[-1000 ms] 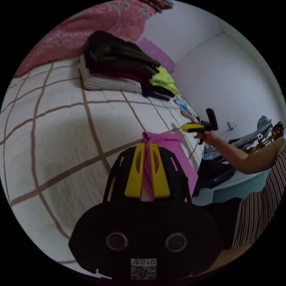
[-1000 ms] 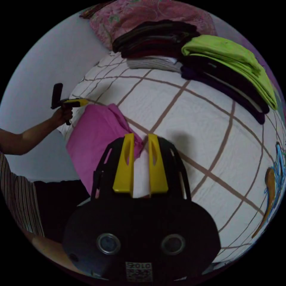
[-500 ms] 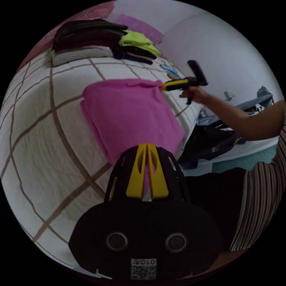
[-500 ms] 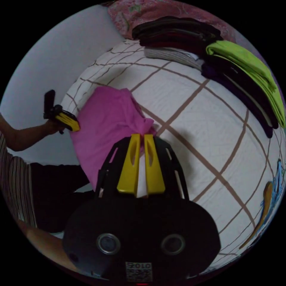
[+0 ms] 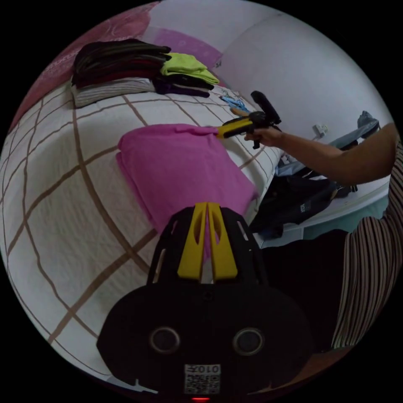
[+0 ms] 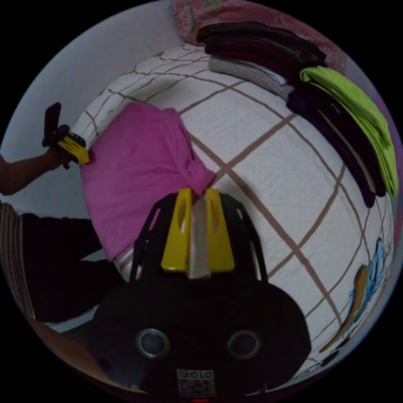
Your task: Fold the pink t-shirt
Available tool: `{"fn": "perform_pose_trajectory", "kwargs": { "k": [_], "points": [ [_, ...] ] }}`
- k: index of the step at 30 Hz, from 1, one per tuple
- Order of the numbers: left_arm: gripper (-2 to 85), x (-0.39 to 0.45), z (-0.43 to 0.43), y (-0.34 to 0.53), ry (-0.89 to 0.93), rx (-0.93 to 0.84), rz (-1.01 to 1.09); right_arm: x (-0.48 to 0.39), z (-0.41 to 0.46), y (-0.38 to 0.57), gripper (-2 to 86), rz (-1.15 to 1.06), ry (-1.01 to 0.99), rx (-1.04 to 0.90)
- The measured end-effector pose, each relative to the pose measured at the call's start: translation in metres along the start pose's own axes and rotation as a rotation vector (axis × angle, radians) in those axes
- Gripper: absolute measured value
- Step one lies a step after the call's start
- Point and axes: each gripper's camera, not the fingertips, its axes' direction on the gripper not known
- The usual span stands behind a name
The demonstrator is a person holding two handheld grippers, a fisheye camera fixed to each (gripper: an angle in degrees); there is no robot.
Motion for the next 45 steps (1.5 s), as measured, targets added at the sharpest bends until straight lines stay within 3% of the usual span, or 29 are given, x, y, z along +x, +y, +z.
{"fn": "perform_pose_trajectory", "kwargs": {
  "k": [5, 14, 20, 25, 27, 32, 35, 39, 43, 45],
  "points": [
    [-0.2, 0.008, 0.017, -0.002, -0.058, -0.108, 0.025, 0.018, -0.01, -0.012, 3.9, -0.009, -0.088, 0.023],
    [-0.2, 0.016, 0.022, -0.01, -0.11, -0.17, 0.045, 0.059, -0.009, -0.042, 3.7, -0.252, -0.398, -0.164],
    [-0.1, 0.016, 0.02, -0.01, -0.104, -0.166, 0.021, 0.087, -0.002, -0.076, 3.6, -0.246, -0.389, -0.142],
    [0.0, 0.02, 0.014, -0.01, -0.106, -0.167, 0.004, 0.076, 0.054, -0.087, 3.5, -0.207, -0.173, -0.358],
    [0.1, 0.022, 0.008, -0.013, -0.096, -0.174, -0.006, 0.079, 0.056, -0.082, 3.8, -0.174, -0.182, -0.316],
    [1.7, 0.022, -0.065, -0.04, -0.25, 0.051, -0.048, 0.086, 0.036, -0.054, 5.5, -0.028, -0.094, -0.156],
    [4.2, -0.005, -0.082, -0.07, -0.261, 0.094, -0.058, 0.083, 0.029, -0.035, 5.9, 0.046, -0.125, -0.046],
    [5.9, -0.037, -0.067, -0.103, -0.22, 0.029, -0.031, 0.069, 0.045, -0.026, 9.3, 0.109, -0.197, -0.021],
    [4.5, -0.051, -0.027, -0.118, -0.104, -0.174, 0.013, 0.063, 0.077, -0.018, 10.1, 0.171, -0.272, -0.028],
    [3.3, -0.048, -0.027, -0.116, -0.126, -0.153, 0.007, 0.06, 0.088, -0.014, 9.6, 0.186, -0.31, -0.038]
  ]
}}
